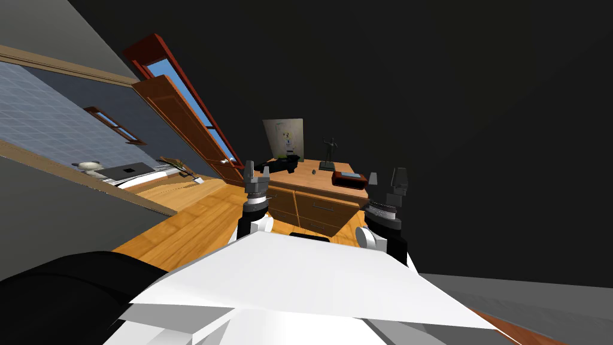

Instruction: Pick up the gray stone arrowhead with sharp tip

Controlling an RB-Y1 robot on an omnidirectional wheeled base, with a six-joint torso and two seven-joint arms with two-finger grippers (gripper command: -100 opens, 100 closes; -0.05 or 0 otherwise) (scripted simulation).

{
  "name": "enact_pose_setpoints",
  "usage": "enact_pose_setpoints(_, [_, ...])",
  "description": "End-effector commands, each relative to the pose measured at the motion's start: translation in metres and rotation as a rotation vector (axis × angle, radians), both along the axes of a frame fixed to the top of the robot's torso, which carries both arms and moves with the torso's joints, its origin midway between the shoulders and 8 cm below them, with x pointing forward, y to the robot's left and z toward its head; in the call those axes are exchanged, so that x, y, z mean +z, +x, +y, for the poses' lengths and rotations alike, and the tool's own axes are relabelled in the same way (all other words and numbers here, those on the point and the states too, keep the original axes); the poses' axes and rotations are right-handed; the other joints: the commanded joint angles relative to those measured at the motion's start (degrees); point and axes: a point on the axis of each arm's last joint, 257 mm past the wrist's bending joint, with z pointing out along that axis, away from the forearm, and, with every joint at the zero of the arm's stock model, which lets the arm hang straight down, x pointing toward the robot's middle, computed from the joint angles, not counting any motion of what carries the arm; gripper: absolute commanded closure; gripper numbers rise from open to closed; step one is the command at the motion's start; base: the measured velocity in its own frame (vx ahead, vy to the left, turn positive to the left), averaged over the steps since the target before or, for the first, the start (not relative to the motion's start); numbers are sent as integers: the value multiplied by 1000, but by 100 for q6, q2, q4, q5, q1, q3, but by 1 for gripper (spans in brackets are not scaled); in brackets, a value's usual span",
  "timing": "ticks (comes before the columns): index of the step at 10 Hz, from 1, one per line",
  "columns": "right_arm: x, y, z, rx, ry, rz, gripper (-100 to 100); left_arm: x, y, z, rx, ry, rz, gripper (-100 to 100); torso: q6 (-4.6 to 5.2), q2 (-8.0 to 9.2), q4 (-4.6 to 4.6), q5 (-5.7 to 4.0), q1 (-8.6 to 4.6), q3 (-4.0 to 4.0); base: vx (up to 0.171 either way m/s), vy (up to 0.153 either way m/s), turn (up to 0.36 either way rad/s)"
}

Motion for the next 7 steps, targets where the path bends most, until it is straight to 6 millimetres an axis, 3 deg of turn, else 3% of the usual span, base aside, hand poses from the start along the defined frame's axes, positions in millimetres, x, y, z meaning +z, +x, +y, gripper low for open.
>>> enact_pose_setpoints(1, [-4, 11, 4, 52, -1, 26, -100, 0, 0, 0, 0, 0, 0, 0, 0, 0, 0, 0, 0, 0, -27, 25, 29])
enact_pose_setpoints(4, [-14, 39, 10, 144, 32, 90, -100, 0, 0, 0, 0, 0, 0, 0, -1, 26, 6, 5, 24, 15, -73, 62, 38])
enact_pose_setpoints(5, [-14, 39, 10, 149, 37, 91, -100, 0, 0, 0, 0, 0, 0, 0, -1, 26, 6, 5, 23, 15, -48, 41, 11])
enact_pose_setpoints(7, [-22, 62, 12, 210, 71, 140, -100, 0, 0, 0, 0, 0, 0, 0, -1, 17, 4, 4, 16, 10, -66, 55, 50])
